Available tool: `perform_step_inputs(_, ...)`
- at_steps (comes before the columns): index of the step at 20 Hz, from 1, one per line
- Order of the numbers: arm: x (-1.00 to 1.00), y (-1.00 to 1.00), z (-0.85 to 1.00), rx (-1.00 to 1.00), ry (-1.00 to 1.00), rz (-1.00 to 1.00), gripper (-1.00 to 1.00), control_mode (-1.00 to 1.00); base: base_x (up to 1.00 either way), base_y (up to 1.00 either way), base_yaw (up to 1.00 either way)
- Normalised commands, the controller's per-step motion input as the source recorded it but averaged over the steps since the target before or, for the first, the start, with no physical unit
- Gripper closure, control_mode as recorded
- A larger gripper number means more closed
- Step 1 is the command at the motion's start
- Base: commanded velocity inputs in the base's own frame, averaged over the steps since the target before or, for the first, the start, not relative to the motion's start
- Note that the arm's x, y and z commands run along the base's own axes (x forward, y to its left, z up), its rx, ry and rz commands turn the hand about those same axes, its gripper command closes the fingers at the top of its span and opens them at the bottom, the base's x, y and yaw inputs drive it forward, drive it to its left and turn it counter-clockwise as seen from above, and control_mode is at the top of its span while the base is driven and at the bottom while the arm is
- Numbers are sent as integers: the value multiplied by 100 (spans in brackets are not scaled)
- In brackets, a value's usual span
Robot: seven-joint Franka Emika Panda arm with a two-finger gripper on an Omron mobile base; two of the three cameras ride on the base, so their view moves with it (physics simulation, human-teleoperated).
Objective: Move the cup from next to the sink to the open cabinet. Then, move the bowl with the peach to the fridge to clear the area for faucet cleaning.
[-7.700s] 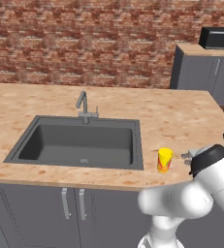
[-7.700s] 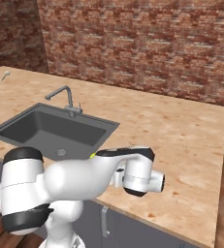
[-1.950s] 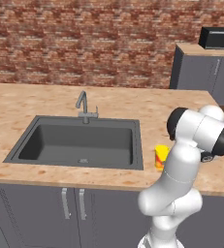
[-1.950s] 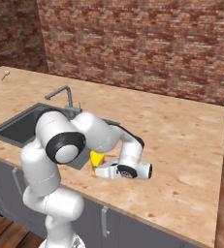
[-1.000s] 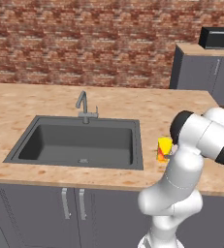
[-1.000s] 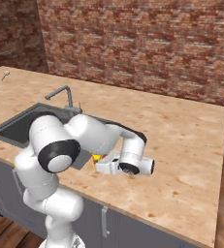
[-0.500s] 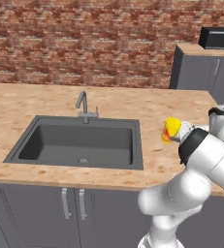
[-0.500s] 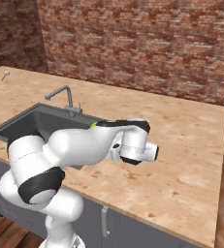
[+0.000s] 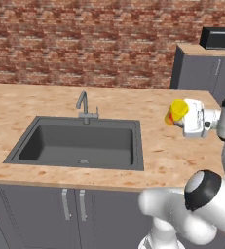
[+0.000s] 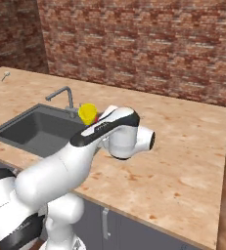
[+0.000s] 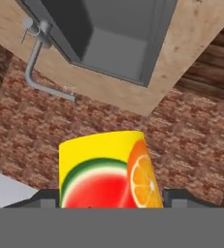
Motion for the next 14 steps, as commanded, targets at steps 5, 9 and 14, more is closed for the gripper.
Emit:
perform_step_inputs(5,-35,14,67,-9,-26,-12,100,-100,0,0,0)
perform_step_inputs(9,-12,0,2,0,-4,-10,100,100,-38,-3,-56)
perform_step_inputs(14,0,0,0,0,0,0,100,100,-40,0,-90)
